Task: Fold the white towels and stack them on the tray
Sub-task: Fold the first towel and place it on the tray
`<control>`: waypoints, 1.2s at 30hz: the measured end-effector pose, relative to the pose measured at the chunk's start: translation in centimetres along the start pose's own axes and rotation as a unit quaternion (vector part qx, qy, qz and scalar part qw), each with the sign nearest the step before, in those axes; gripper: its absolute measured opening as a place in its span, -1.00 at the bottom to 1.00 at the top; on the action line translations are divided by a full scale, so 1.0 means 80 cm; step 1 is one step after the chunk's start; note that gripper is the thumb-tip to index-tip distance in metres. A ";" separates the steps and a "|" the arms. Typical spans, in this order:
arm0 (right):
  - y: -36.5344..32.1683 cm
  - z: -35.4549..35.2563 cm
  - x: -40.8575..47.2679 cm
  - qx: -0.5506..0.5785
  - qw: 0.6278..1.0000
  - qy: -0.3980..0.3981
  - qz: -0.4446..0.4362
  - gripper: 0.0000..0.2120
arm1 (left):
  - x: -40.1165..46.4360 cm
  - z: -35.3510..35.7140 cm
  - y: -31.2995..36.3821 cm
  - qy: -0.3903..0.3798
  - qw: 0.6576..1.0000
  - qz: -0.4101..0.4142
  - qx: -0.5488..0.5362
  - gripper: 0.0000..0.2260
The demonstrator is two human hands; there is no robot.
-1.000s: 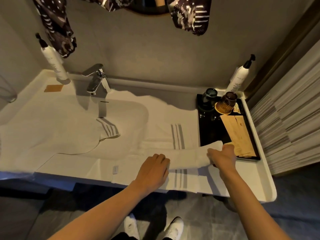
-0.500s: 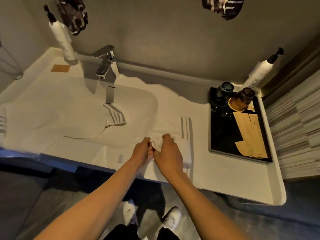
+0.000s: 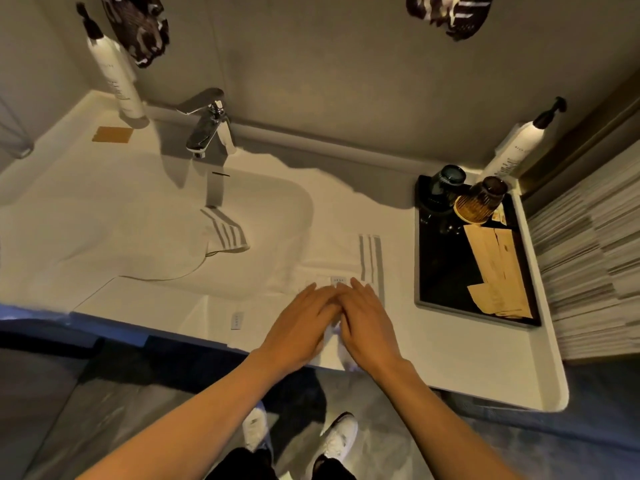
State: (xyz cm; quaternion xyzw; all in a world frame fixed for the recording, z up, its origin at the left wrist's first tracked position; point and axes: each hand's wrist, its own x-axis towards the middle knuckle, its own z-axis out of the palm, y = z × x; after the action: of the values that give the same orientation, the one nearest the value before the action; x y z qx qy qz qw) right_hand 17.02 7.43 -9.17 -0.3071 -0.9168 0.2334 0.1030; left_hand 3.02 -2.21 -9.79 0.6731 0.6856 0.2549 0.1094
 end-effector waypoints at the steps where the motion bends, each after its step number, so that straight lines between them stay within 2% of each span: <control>1: 0.003 0.007 -0.001 -0.002 1.000 -0.026 -0.005 -0.60 | -0.001 0.004 0.000 -0.028 1.000 0.007 0.006 -0.59; 4: 0.010 0.022 -0.009 -0.077 0.996 -0.040 -0.025 -0.54 | -0.014 0.014 -0.019 -0.081 0.994 -0.046 0.065 -0.51; 6: 0.011 0.028 -0.015 -0.121 0.991 -0.050 -0.023 -0.49 | -0.023 0.016 -0.032 -0.110 0.989 -0.048 0.081 -0.48; 9: 0.017 0.042 -0.021 -0.147 0.987 -0.060 -0.016 -0.37 | -0.027 0.019 -0.043 -0.136 0.985 -0.024 0.106 -0.43; 13: 0.019 0.044 -0.019 -0.147 0.986 -0.073 -0.020 -0.37 | -0.028 0.025 -0.035 -0.145 0.984 -0.064 0.079 -0.43; 15: 0.020 0.040 -0.018 -0.121 0.989 -0.073 -0.028 -0.41 | -0.022 0.021 -0.031 -0.143 0.985 -0.093 0.019 -0.45; 17: 0.020 0.031 -0.020 -0.035 0.998 -0.054 -0.019 -0.47 | -0.013 0.009 -0.026 -0.111 0.984 -0.129 -0.058 -0.50; 20: 0.012 0.005 -0.022 0.060 0.991 0.080 0.092 -0.56 | 0.000 -0.004 -0.016 -0.016 0.980 -0.191 -0.062 -0.67; 22: 0.008 -0.013 -0.016 0.101 0.955 0.151 0.232 -0.56 | 0.012 -0.012 -0.005 0.031 0.961 -0.269 -0.053 -0.73; 23: 0.008 -0.020 -0.011 0.147 0.931 0.137 0.306 -0.52 | 0.019 -0.015 0.001 0.032 0.946 -0.315 -0.064 -0.70; 25: 0.011 -0.026 0.001 0.225 0.880 0.065 0.414 -0.48 | 0.033 -0.019 0.003 -0.015 0.907 -0.407 -0.105 -0.53; 28: 0.019 -0.025 0.011 0.213 0.875 -0.001 0.435 -0.44 | 0.046 -0.019 0.000 -0.061 0.859 -0.486 -0.147 -0.32; 32: 0.022 -0.029 0.027 0.213 0.869 -0.034 0.446 -0.46 | 0.062 -0.022 -0.006 -0.094 0.829 -0.528 -0.156 -0.26; 34: 0.023 -0.039 0.033 0.227 0.870 -0.027 0.437 -0.47 | 0.073 -0.026 -0.006 -0.107 0.812 -0.538 -0.198 -0.34; 36: 0.027 -0.047 0.033 0.219 0.877 -0.026 0.428 -0.46 | 0.077 -0.027 0.002 -0.125 0.798 -0.540 -0.234 -0.54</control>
State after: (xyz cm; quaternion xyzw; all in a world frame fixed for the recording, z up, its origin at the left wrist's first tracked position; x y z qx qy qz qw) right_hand 17.27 11.93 -6.79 -0.6328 -0.6240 0.4572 0.0334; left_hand 1.63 3.33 -6.68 0.1732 0.8377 0.2210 0.4683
